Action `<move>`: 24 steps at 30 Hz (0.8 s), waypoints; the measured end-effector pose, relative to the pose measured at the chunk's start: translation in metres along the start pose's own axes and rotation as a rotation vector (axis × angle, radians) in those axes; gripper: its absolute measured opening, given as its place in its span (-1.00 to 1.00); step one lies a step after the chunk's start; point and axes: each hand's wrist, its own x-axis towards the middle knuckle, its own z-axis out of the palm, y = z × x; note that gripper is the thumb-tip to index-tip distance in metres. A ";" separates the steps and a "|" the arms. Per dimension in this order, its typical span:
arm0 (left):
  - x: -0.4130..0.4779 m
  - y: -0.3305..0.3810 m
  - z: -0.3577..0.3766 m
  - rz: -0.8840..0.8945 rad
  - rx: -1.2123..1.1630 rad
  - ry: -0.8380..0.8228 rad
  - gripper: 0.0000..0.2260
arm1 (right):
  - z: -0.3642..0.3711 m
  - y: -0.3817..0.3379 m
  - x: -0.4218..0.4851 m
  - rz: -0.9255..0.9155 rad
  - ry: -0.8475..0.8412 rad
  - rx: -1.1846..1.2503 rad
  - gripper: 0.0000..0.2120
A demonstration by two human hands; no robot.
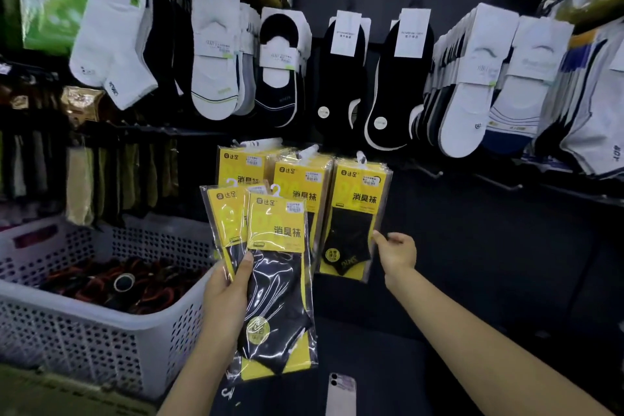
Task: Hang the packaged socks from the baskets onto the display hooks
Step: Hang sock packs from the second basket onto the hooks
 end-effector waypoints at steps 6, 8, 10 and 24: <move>-0.012 -0.006 0.020 -0.067 -0.006 -0.106 -0.90 | -0.012 0.006 -0.072 0.015 -0.570 0.044 -0.71; -0.019 -0.006 0.026 -0.059 -0.001 -0.136 -0.96 | -0.013 0.011 -0.087 -0.007 -0.605 -0.001 -0.67; -0.026 -0.005 0.027 -0.053 0.008 -0.155 -0.94 | -0.018 0.014 -0.092 -0.003 -0.526 0.024 -0.71; -0.002 -0.003 -0.001 -0.019 0.040 -0.068 -0.53 | -0.035 -0.034 -0.022 -0.184 -0.096 0.198 -0.89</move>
